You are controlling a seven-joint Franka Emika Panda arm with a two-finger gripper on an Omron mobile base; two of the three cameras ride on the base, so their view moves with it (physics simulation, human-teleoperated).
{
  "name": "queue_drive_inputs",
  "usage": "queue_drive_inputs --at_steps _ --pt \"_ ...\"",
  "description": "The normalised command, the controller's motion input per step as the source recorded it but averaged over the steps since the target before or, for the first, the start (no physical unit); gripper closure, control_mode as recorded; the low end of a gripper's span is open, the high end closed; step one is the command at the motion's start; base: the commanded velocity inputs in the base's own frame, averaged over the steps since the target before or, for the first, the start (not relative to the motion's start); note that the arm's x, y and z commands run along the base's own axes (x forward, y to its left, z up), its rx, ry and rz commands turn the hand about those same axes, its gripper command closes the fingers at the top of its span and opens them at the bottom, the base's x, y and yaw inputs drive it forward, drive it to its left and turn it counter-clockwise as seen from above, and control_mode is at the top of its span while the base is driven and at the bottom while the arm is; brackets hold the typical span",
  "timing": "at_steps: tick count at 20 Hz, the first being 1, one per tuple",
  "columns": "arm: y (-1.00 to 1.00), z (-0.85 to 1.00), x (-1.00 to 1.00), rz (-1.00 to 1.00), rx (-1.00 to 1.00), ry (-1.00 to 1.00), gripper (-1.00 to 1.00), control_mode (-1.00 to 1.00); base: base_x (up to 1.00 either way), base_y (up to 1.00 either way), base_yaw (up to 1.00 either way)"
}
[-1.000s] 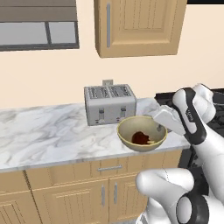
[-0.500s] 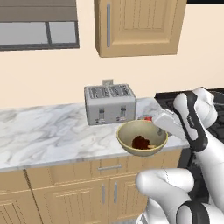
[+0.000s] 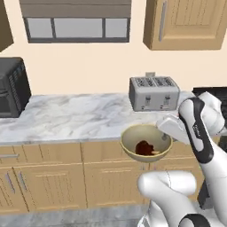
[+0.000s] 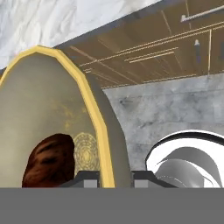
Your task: Place one of the steaks on the plate and the other in the bowl. Then place the bowl in the fridge.
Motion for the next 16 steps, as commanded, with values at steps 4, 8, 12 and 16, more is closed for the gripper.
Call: queue_drive_inputs --at_steps 4,8,12,16 --pt "0.0 0.0 0.0 0.0 0.0 0.0 1.0 1.0 -0.02 1.0 0.64" --pt "0.0 0.0 0.0 0.0 0.0 0.0 1.0 1.0 0.0 0.93 0.71" --pt "0.0 0.0 0.0 0.0 0.0 0.0 1.0 1.0 -0.04 0.99 0.77" --pt "0.0 0.0 0.0 0.0 0.0 0.0 1.0 1.0 -0.18 0.84 0.76"
